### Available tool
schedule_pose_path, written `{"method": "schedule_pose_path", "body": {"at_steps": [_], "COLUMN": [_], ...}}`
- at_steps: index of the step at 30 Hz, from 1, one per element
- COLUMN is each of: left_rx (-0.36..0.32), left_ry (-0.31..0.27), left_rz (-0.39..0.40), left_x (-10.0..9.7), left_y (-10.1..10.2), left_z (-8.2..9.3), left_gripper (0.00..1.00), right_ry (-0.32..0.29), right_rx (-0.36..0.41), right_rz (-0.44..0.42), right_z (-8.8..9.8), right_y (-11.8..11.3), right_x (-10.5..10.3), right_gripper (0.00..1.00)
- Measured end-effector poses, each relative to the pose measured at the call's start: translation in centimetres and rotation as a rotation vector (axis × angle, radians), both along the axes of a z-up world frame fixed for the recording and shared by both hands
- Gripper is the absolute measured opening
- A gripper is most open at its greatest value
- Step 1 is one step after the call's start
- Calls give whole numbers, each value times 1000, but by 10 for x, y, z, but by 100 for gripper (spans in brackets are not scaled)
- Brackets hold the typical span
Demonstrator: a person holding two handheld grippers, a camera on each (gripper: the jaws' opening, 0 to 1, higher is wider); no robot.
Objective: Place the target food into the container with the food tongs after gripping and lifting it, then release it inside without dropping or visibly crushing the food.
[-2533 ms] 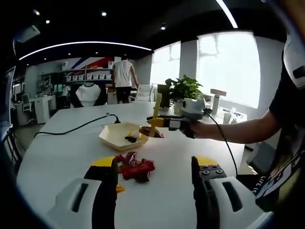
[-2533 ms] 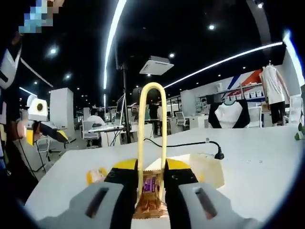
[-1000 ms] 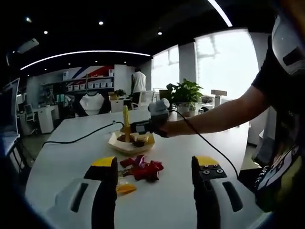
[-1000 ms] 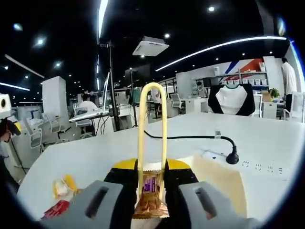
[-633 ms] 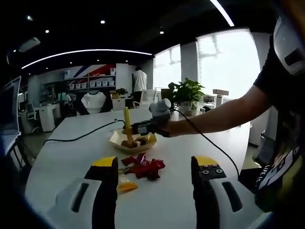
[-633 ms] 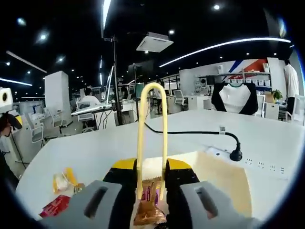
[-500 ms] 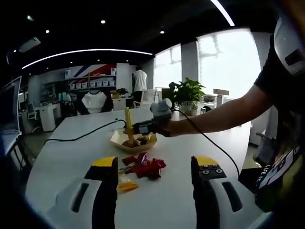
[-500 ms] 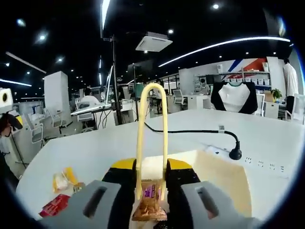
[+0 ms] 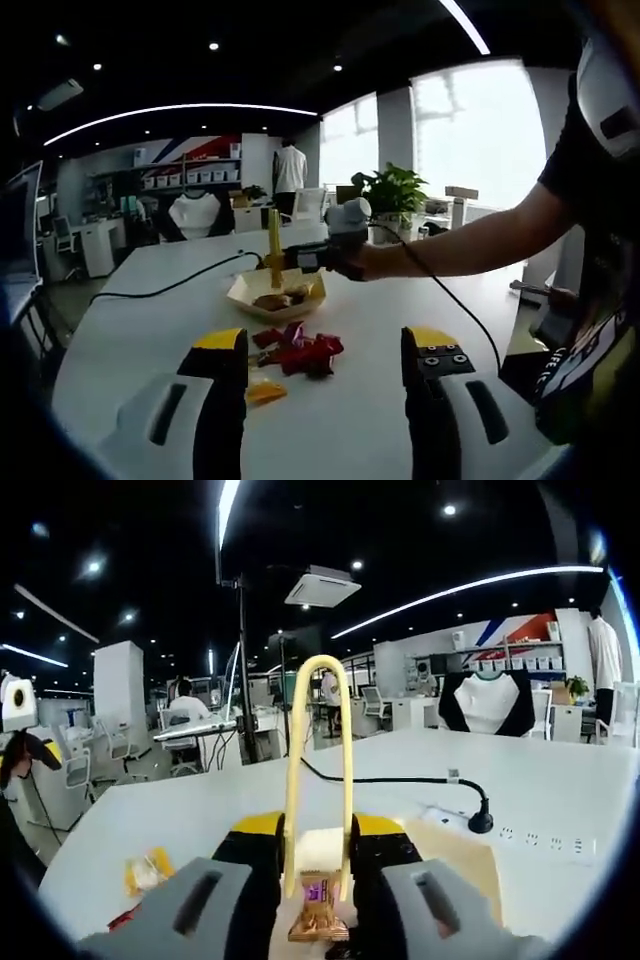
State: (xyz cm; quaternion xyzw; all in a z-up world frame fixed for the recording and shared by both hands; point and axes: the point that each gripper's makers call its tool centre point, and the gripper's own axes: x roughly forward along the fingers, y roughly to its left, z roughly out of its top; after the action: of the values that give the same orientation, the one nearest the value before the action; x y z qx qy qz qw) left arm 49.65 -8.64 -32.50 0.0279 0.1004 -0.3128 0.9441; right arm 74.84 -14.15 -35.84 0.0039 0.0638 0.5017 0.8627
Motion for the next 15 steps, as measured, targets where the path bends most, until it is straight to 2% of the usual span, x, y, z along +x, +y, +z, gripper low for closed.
{"method": "schedule_pose_path", "body": {"at_steps": [9,15], "left_rx": [4,0], "left_ry": [-6,-10], "left_rz": [-14,-16], "left_x": [-1,0], "left_y": [-4,-5], "left_z": [2,2], "left_gripper": [67,67], "right_ry": [-3,-19], "right_rx": [62,78], "right_rz": [15,20], "right_z": [26,34], "right_y": [-6,-12], "right_x": [-26,-37], "right_gripper": [22,22]}}
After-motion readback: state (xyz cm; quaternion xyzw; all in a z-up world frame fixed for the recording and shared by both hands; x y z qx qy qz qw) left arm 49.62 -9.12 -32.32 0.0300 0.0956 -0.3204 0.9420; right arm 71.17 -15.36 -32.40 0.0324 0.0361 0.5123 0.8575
